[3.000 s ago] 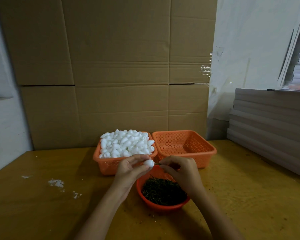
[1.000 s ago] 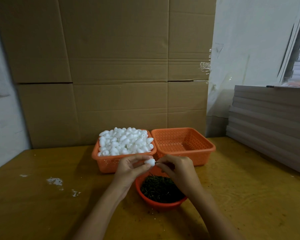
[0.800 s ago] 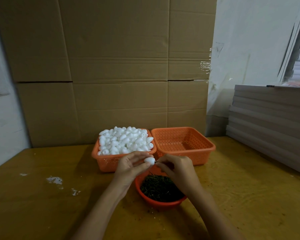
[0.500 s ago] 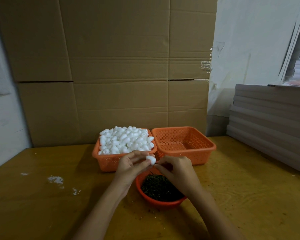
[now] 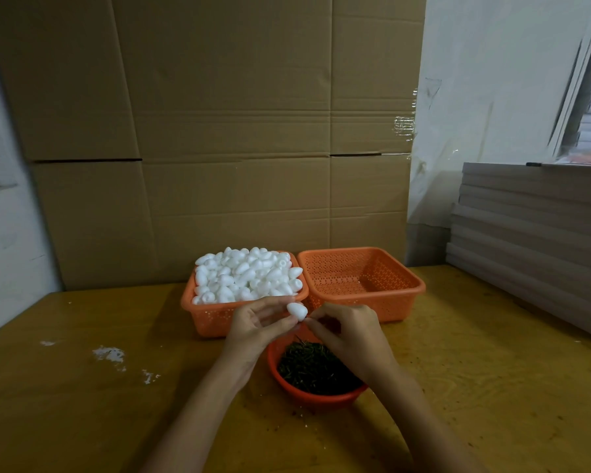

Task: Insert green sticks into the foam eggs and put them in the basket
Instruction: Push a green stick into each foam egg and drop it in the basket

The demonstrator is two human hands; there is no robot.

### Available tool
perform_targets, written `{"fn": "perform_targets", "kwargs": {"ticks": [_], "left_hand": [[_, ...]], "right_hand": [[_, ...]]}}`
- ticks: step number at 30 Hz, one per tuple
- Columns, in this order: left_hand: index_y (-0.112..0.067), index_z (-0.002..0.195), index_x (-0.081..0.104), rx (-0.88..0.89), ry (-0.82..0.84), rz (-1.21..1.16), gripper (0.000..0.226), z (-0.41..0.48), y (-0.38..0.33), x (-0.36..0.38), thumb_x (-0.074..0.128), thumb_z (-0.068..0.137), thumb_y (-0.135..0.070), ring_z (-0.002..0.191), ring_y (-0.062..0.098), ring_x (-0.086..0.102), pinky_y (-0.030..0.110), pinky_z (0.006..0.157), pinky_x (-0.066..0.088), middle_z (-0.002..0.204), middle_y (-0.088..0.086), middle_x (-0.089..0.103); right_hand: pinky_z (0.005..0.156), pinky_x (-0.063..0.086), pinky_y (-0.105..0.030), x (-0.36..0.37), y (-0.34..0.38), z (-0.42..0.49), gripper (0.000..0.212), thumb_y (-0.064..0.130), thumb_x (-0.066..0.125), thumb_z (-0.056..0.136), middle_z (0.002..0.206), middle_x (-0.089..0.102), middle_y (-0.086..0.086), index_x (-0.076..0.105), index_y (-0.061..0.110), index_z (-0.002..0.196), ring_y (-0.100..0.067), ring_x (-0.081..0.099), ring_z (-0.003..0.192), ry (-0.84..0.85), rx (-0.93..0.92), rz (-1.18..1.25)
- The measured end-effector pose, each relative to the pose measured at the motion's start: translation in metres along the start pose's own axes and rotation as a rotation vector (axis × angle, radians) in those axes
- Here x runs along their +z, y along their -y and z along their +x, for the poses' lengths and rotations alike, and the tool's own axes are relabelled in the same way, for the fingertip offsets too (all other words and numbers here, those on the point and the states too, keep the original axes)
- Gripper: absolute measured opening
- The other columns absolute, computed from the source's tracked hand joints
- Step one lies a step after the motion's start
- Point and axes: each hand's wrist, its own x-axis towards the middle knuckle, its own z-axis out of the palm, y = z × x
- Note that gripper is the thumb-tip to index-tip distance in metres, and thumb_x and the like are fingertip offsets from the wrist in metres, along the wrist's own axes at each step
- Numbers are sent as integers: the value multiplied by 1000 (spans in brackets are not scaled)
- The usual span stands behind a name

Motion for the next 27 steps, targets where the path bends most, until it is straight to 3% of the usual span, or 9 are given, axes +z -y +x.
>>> {"fn": "perform_targets", "kwargs": {"ticks": [6, 13, 20, 27], "left_hand": [[-23, 106, 83, -6, -49, 2, 33, -1, -1, 4, 93, 74, -21, 111, 31, 77, 35, 88, 65, 115, 13, 80], [-29, 104, 83, 10, -77, 60, 32, -1, -2, 4, 92, 74, -23, 100, 35, 79, 31, 72, 65, 110, 12, 81], [-22, 112, 81, 52, -1, 27, 40, -2, -5, 3, 96, 76, -17, 115, 30, 75, 34, 80, 65, 122, 12, 78], [-21, 108, 81, 54, -7, 5, 34, -2, -3, 5, 90, 77, -11, 115, 31, 75, 35, 82, 66, 120, 14, 79]], "right_hand": [[71, 51, -13, 0, -1, 1, 12, 33, 75, 96, 94, 77, 17, 80, 26, 104, 3, 69, 81, 2, -18, 13], [74, 52, -9, 3, -2, 1, 11, 27, 79, 92, 94, 77, 18, 80, 28, 103, 5, 69, 84, -19, -8, 5], [75, 57, -19, 3, -4, 0, 9, 27, 78, 93, 92, 76, 20, 79, 26, 101, 6, 69, 84, -46, 28, 39], [76, 58, -23, 4, -3, 0, 8, 28, 78, 93, 90, 76, 19, 79, 24, 101, 4, 69, 82, -48, 52, 73]]}}
